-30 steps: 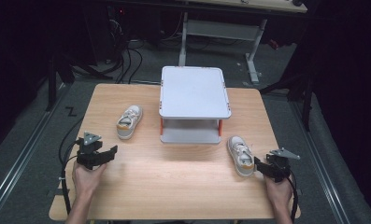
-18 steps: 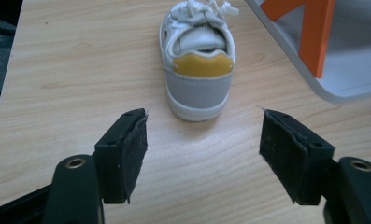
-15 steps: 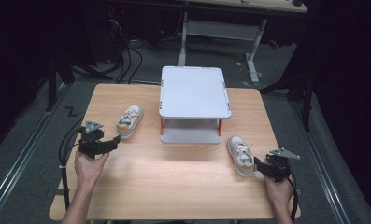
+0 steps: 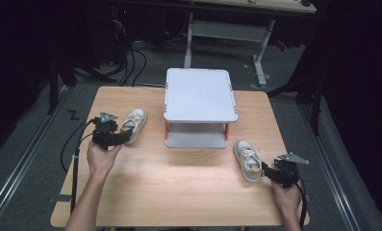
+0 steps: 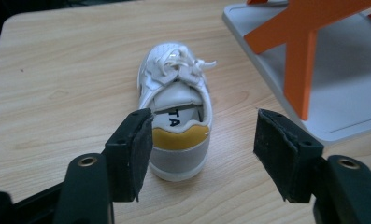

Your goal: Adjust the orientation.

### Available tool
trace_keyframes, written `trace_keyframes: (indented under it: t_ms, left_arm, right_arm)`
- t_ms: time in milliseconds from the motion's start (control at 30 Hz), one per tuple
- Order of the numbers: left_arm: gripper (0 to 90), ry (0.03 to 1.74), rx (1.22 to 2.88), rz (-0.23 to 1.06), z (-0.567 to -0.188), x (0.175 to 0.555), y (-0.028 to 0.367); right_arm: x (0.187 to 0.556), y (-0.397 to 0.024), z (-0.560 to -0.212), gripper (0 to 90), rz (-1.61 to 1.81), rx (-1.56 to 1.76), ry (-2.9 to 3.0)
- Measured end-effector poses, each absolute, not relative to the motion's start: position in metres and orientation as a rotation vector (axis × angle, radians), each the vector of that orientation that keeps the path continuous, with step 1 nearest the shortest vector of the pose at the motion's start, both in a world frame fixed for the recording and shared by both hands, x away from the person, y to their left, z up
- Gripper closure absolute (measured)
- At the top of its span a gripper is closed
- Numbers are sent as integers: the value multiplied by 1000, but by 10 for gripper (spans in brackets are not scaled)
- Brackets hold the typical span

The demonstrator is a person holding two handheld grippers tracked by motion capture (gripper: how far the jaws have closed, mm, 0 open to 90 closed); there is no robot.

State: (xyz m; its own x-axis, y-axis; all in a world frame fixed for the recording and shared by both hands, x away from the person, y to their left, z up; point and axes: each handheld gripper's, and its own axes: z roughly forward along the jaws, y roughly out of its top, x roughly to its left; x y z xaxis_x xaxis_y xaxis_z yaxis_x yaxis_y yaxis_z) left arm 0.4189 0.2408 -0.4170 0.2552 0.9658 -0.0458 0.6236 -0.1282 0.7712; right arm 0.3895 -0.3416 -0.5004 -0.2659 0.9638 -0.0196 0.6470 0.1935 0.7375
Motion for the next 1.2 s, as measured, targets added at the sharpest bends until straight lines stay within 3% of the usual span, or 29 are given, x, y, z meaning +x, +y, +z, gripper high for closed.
trace_keyframes:
  t_ms: [833,1200]
  left_arm:
    - [459,1539,1921,652,-440,466,216]
    - [635,1546,2006,667,-450,481,203]
  right_arm:
    - [389,-341,-500,411,857,1501,1988]
    - [389,-341,-500,410,857,1501,1988]
